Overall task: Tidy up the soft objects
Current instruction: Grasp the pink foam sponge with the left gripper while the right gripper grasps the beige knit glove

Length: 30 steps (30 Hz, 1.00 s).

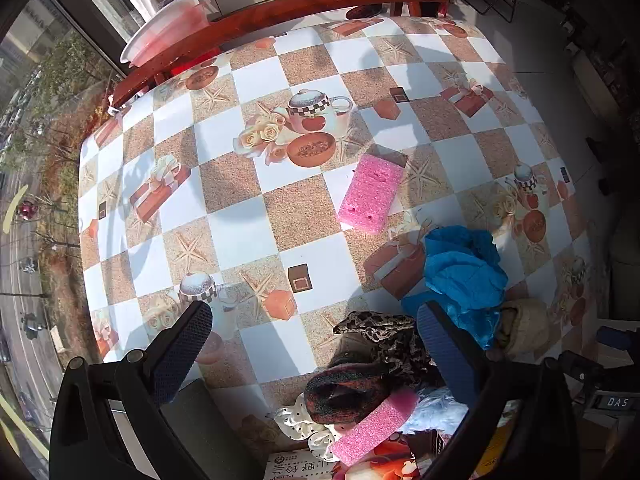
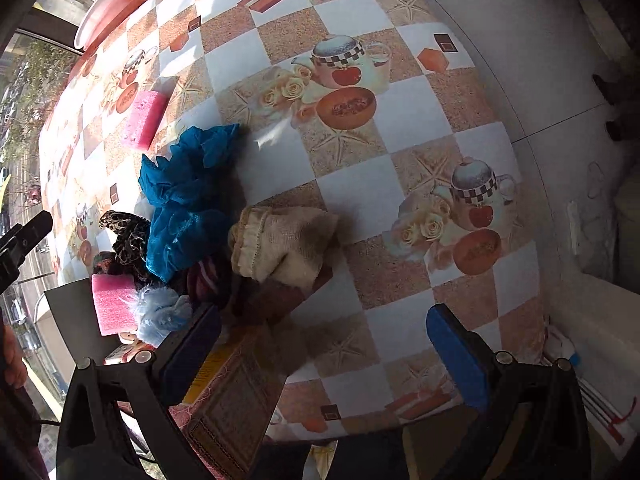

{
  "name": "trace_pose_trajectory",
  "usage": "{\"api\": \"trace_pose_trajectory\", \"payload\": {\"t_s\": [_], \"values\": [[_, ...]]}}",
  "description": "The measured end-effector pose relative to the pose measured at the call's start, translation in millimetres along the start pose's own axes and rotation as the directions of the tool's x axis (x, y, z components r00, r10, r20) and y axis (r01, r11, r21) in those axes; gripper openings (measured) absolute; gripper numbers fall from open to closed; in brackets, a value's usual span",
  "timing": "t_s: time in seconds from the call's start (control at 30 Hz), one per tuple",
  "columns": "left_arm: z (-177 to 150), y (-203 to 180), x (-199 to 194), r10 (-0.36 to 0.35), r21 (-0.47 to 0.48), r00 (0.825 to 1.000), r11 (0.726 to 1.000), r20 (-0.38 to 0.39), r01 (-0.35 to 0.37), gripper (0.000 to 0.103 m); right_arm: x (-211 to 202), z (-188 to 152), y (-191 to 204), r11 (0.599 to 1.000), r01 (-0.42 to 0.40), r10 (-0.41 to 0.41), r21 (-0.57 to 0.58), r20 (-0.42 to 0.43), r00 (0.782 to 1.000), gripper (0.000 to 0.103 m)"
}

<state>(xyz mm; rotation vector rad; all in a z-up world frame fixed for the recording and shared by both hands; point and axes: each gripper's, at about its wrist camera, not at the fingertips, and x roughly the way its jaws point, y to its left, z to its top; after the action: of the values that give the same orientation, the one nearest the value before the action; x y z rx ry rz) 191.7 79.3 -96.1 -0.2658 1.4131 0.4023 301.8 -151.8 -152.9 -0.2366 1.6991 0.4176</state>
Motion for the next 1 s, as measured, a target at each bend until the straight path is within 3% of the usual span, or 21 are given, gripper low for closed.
{"api": "trace_pose_trajectory", "payload": {"t_s": [0.13, 0.23, 0.6, 0.8, 0.83, 0.93, 1.0], "values": [[32.6, -15.6, 24.7, -0.006, 0.033, 1.000, 0.999, 0.003, 0.006, 0.103, 21.4, 10.8, 1.9, 1.000, 0.030, -0.030, -0.010, -0.021, 0.999, 0.103], [52.8, -26.1, 47.4, 0.016, 0.052, 1.000, 0.999, -0.012, -0.015, 0.103, 37.7, 15.3, 5.8, 1.000, 0.007, -0.007, -0.010, -0.031, 0.999, 0.103], [72.1, -44.4, 106.4, 0.052, 0.049, 0.996, 0.998, -0.071, -0.048, 0.102, 83.3, 19.9, 9.5, 1.000, -0.016, 0.015, -0.022, -0.030, 0.999, 0.103], [75.4, -45.0, 114.6, 0.031, 0.019, 0.996, 0.999, -0.087, -0.029, 0.093, 94.6, 3.7, 30.0, 0.992, -0.006, 0.004, -0.122, -0.021, 1.000, 0.103], [75.9, -45.8, 113.6, 0.014, 0.019, 0.996, 1.000, -0.087, -0.013, 0.086, 96.8, 0.4, 32.0, 0.992, -0.012, 0.009, -0.129, -0.027, 1.000, 0.103], [83.8, -47.4, 106.1, -0.018, 0.016, 0.997, 1.000, -0.080, 0.019, 0.052, 97.8, -13.1, 41.4, 0.989, 0.010, -0.012, -0.149, -0.012, 1.000, 0.087], [85.7, -51.0, 104.7, 0.014, 0.033, 0.997, 0.999, -0.079, -0.012, 0.052, 92.2, -19.0, 45.0, 0.982, 0.023, -0.020, -0.186, 0.021, 1.000, 0.053]]}}
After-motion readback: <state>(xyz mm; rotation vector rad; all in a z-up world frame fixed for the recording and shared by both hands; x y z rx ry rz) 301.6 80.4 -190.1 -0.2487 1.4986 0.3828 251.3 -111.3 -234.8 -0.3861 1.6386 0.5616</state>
